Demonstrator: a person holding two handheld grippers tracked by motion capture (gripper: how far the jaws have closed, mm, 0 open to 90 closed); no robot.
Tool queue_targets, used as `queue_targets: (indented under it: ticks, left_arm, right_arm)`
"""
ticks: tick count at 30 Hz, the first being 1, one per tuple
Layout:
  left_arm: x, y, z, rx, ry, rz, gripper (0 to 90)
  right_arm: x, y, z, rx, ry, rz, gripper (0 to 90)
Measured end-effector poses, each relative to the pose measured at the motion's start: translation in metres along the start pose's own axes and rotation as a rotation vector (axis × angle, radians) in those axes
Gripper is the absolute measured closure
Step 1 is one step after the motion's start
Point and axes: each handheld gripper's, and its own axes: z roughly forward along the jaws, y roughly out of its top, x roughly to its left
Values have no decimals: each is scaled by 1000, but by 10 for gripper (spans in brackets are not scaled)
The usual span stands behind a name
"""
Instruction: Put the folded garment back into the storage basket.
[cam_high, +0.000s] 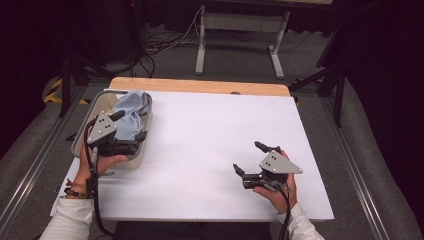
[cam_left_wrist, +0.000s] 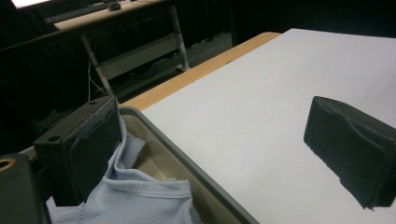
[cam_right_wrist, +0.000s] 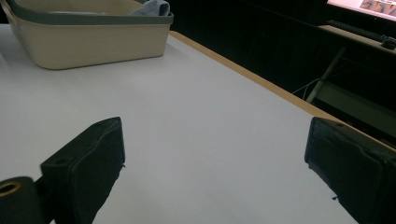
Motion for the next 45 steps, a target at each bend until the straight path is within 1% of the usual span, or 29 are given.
queue_targets:
  ticks: [2,4,5,6,8,10,11,12,18,20,22,23,29,30,32,34,36,38,41,43,44,45]
  left_arm:
    - [-1,-1,-2,-6,-5,1,51]
    - [-2,-1,-3,-17,-13,-1,49]
    - [-4,-1,-5,-25,-22,11,47]
    - [-5,-1,-6,-32,-26,13,38]
    - [-7,0,-6,-29,-20,20,41]
    - [-9,-1,-7,-46,-29,6,46]
    - [-11,-1,-7,-53,-21,9,54]
    - [-13,-1,-8,-60,-21,15,55]
    - [-21,3,-10,-78,-33,28,55]
    - [-25,4,-11,-91,-47,24,55]
    - [-29,5,-11,-88,-45,36,55]
    - [-31,5,-11,-96,-56,36,55]
    - [-39,5,-11,-91,-61,54,42]
    - [-40,6,-11,-97,-67,50,40]
    - [-43,7,-12,-106,-65,56,41]
    - [-45,8,-12,-115,-73,55,41]
    - [-49,9,-13,-118,-78,66,41]
    - [-52,10,-13,-119,-88,74,41]
    - [-56,10,-12,-118,-96,83,44]
    - [-58,10,-12,-119,-106,83,46]
    - [-60,10,-12,-117,-108,93,46]
    - [-62,10,-13,-121,-112,94,46]
  right_arm:
    - [0,0,0,-2,6,6,56]
    - [2,1,0,1,-3,-5,59]
    - [3,1,-1,-1,-4,-10,59]
    - [4,1,-1,-3,-8,-16,63]
    - [4,1,-2,-3,-16,-21,64]
    - [4,1,-3,-3,-16,-20,66]
    - [4,1,-3,-3,-18,-19,66]
    - [4,1,-4,-4,-17,-13,66]
    - [5,0,-8,-10,-24,-15,66]
    - [4,0,-9,-14,-22,-8,66]
    - [4,0,-9,-17,-18,-6,66]
    - [5,0,-9,-16,-18,-7,66]
    - [7,0,-9,-19,-18,-8,66]
    - [7,0,-9,-19,-16,-9,65]
    - [7,0,-8,-16,-18,-12,65]
    - [7,1,-9,-19,-18,-11,66]
    - [7,1,-10,-23,-22,-14,65]
    - [7,1,-11,-26,-24,-7,66]
    - [7,1,-13,-22,-40,-20,66]
    - [7,2,-15,-30,-40,-10,67]
    - [7,1,-15,-29,-41,-13,67]
    - [7,1,-15,-27,-41,-17,67]
